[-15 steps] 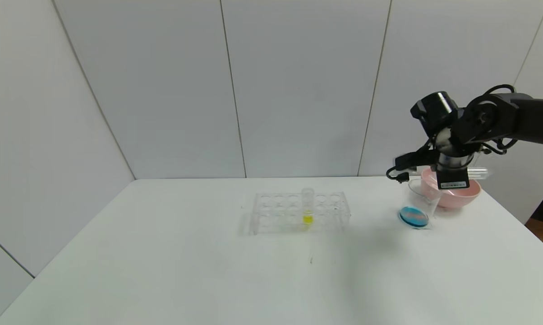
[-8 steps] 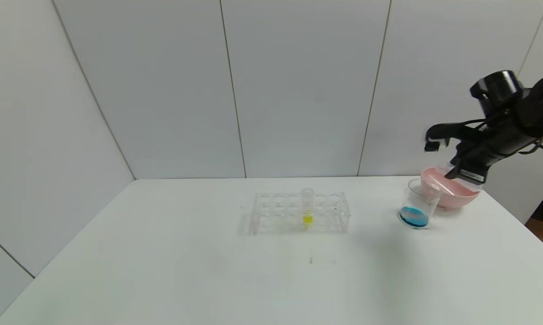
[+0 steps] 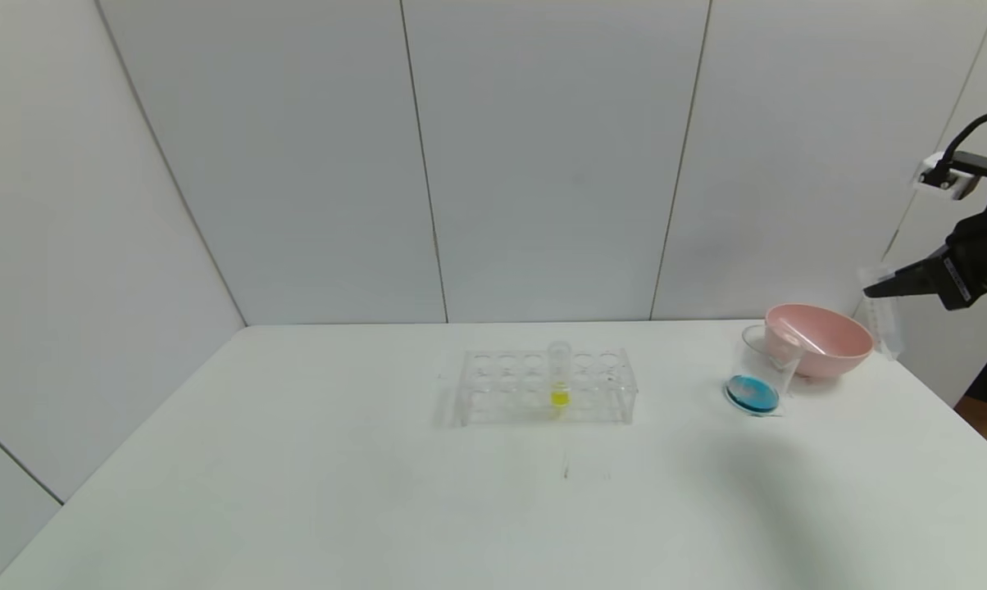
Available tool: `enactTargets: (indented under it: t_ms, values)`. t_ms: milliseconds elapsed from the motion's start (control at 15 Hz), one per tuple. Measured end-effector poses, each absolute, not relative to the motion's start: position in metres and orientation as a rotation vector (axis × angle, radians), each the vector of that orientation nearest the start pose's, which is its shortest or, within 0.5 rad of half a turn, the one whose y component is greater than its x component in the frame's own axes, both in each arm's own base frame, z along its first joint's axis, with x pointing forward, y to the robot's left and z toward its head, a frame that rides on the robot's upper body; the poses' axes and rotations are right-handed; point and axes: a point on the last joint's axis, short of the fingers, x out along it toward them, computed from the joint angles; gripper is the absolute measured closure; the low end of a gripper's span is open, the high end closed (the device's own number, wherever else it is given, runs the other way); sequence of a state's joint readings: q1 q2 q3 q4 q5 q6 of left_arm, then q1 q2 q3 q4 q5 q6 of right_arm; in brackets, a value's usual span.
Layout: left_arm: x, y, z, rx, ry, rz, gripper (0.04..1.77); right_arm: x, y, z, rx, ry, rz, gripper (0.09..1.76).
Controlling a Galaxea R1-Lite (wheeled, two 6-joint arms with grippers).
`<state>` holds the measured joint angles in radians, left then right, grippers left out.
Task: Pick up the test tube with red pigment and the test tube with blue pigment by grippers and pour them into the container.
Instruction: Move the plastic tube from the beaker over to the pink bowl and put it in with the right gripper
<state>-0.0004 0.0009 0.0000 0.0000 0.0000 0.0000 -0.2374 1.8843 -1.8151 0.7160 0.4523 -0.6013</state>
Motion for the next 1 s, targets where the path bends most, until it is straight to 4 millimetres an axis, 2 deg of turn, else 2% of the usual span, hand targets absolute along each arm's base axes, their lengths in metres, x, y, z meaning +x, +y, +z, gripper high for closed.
enactTargets:
  t_ms: [200,400,667,1000]
  values:
    - [-0.023,0.000,0.075,0.000,0.001,0.000,0.05,0.333,-0.079,0.288,-0.138,0.494,0.318,1.37]
    - [-0.023,0.000,0.075,0.000,0.001,0.000,0.05,0.334,-0.086,0.280,-0.056,0.350,0.252,1.37]
    - [-0.023,0.000,0.075,0.000,0.001,0.000,0.05,0.338,-0.097,0.259,0.005,0.182,0.137,1.37]
    - [-0.023,0.000,0.075,0.000,0.001,0.000,0.05,0.371,-0.110,0.209,0.039,0.184,-0.017,1.37]
